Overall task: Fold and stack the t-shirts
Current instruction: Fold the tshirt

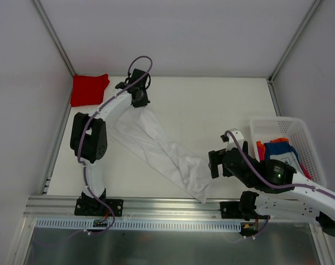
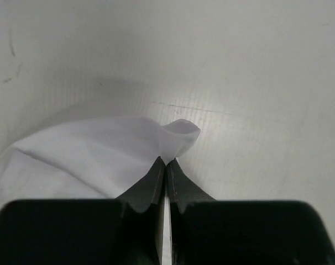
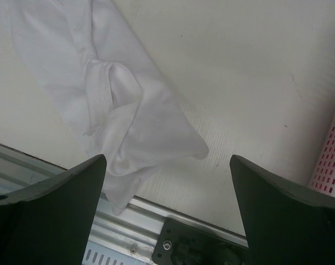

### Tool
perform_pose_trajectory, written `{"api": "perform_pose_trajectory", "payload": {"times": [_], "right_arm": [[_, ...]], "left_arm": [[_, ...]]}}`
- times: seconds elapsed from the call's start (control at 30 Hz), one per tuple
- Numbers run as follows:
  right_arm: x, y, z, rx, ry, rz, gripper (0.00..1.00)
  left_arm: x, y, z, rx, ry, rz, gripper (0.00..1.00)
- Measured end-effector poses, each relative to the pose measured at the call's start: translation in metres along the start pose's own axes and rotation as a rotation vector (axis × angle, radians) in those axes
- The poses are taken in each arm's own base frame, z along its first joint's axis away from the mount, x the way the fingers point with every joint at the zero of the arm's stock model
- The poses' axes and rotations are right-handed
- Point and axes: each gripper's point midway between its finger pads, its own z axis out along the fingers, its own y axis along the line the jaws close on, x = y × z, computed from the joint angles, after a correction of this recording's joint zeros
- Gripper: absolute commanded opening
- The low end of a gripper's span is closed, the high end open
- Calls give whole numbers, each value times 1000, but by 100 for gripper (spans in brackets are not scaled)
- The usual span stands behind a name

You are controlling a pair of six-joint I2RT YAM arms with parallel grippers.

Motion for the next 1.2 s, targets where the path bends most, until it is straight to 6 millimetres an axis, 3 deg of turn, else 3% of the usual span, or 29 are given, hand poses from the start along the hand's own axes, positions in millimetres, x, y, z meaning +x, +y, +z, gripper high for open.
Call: {"api": "perform_pose_trajectory", "payload": {"times": [0.2,0.27,0.37,0.53,0.8,1.07,1.2], "right_arm": [[7,8,7,-16,29,-5,100],[9,12,9,-24,39,-6,100],[9,17,11,-38,48,-4,99],[11,25,12,-65,67,2,100],[21,32,15,-90,105,11,100],[30,38,15,-118,142,23,99],[34,44,15,-133,165,23,99]], "left_arm": [[-42,0,-106,98,-209,-6,0],[-45,7,-130,105,-257,-12,0],[-35,21,-145,96,-275,-16,0],[9,51,-137,26,-213,-5,0],[70,90,-105,-108,-92,-4,0],[84,109,-79,-223,-42,23,4],[92,117,-47,-279,42,79,99]]}}
